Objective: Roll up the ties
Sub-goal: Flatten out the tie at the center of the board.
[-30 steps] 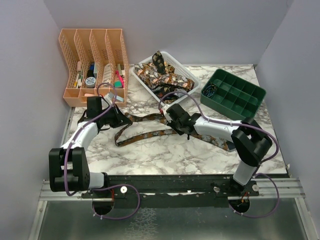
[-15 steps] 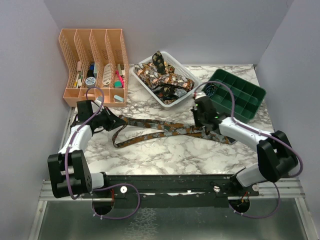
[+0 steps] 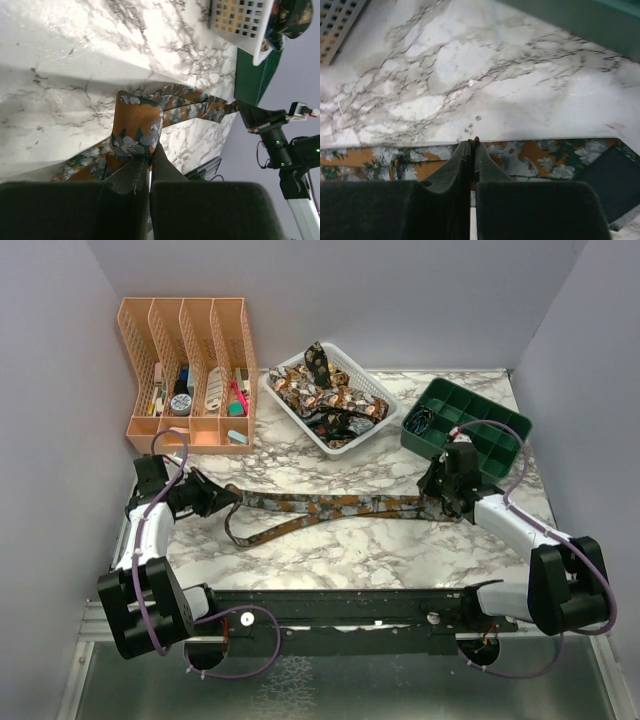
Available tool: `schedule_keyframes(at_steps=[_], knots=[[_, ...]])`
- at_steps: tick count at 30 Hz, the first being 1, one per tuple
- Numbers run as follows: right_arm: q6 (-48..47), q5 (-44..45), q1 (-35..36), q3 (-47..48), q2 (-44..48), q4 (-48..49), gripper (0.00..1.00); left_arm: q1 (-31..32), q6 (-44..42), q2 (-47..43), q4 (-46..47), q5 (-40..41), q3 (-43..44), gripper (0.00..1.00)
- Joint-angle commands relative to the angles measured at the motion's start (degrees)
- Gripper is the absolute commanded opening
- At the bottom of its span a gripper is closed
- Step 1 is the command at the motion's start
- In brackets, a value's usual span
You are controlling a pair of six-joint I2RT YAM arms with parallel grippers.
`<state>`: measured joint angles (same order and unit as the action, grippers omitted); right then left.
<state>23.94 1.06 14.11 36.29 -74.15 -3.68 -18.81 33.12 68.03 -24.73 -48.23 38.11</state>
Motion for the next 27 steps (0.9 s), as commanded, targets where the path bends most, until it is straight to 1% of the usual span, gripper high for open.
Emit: schedule_keyframes(at_steps=[1, 4, 6, 9, 11, 12, 13, 15, 16, 17, 18, 19, 20, 23, 25, 26, 27], knots=[[3.7, 2.6, -3.9, -1.1, 1.5, 2.9, 0.03, -0.7, -3.2, 0.2, -2.7, 6.6, -1.4, 0.00], [3.6, 7.8, -4.2, -0.2, 0.6, 0.7, 0.04, -0.9, -3.5, 0.8, -3.4, 10.9, 0.0, 0.02], [4.0, 9.7, -4.3, -0.3, 1.0, -0.3, 0.04, -1.0, -2.7, 0.8, -2.9, 11.2, -0.3, 0.02], [4.5, 5.5, -4.4, -2.8, 3.0, 1.5, 0.06, -1.0, -0.1, 0.7, -1.6, 12.7, -1.5, 0.03], [6.3, 5.1, -4.4, -4.3, 4.2, 1.1, 0.13, -1.2, 2.7, 1.0, 1.1, 11.9, -2.9, 0.05], [6.8, 6.4, -4.4, -4.8, 4.8, 0.6, 0.17, -1.4, 3.9, 1.2, 2.5, 11.3, -3.6, 0.06], [7.2, 8.0, -4.4, -5.0, 5.4, -0.3, 0.22, -1.6, 4.8, 1.6, 3.6, 11.2, -3.9, 0.10], [6.9, 12.1, -4.4, -4.5, 7.1, -2.6, 0.28, -2.4, 4.6, 2.5, 4.2, 11.6, -3.4, 0.15], [6.8, 14.3, -4.4, -3.9, 8.1, -4.2, 0.35, -3.0, 3.8, 3.0, 3.8, 12.3, -2.7, 0.25], [6.7, 16.8, -4.5, -3.0, 9.0, -5.8, 0.46, -3.6, 3.1, 3.5, 3.2, 13.0, -2.0, 0.38], [6.7, 19.1, -4.5, -2.1, 10.0, -7.5, 0.53, -4.2, 2.4, 3.9, 2.7, 13.7, -1.1, 0.46], [6.8, 21.3, -4.5, -1.3, 11.0, -8.7, 0.55, -4.4, 1.8, 4.2, 2.0, 14.7, -0.2, 0.52], [6.7, 22.8, -4.5, -0.6, 11.9, -9.5, 0.56, -4.6, 1.3, 4.2, 1.4, 15.7, 0.6, 0.57], [6.6, 24.8, -4.5, 1.3, 14.2, -11.6, 0.57, -4.8, 0.3, 3.4, -0.4, 18.9, 2.8, 0.77], [5.7, 22.1, -4.5, 2.3, 15.2, -12.0, 0.57, -4.9, -0.7, 2.7, -1.7, 21.3, 4.1, 0.85], [4.9, 19.4, -4.5, 2.8, 15.6, -11.7, 0.57, -4.9, -1.4, 2.3, -2.6, 22.6, 4.7, 0.88], [3.2, 14.9, -4.5, 2.8, 16.1, -10.6, 0.57, -4.9, -1.9, 1.9, -3.6, 24.0, 5.3, 0.91]])
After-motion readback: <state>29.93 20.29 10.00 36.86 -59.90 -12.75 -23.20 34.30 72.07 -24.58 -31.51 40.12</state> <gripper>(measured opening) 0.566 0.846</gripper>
